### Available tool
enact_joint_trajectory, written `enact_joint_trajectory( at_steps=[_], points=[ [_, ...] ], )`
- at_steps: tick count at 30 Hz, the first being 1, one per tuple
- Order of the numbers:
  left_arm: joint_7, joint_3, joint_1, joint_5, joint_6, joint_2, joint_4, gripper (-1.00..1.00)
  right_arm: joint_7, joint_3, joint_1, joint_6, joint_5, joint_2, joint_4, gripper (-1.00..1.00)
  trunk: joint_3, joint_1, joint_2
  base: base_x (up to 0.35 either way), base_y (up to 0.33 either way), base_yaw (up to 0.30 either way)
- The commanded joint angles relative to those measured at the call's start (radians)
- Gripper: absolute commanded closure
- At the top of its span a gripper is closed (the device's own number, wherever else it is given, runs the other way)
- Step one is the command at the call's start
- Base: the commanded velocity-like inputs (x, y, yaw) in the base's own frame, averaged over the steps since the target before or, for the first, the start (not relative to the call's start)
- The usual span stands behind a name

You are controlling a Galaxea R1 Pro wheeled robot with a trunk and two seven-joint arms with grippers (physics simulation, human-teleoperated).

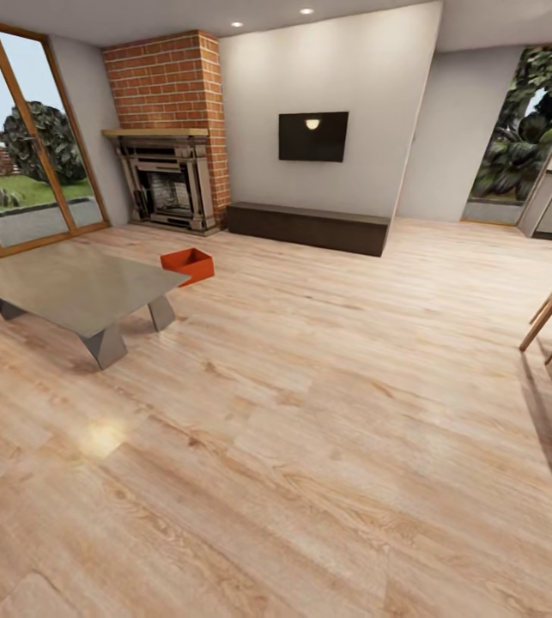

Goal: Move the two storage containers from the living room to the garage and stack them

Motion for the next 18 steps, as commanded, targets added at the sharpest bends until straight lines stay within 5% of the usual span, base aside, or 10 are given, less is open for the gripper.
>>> enact_joint_trajectory(
  at_steps=[1,18],
  points=[
    [-0.004,-0.008,-0.001,0.010,-0.003,0.000,0.001,-1.00,-0.005,0.009,-0.001,-0.004,-0.010,0.000,0.001,-1.00,-0.001,0.001,0.000,0.337,0.000,0.000],
    [-0.004,-0.008,0.000,0.010,-0.003,0.000,0.001,-1.00,-0.005,0.009,-0.001,-0.004,-0.010,0.000,0.001,-1.00,-0.001,0.001,0.000,0.319,-0.095,0.000]
  ],
)
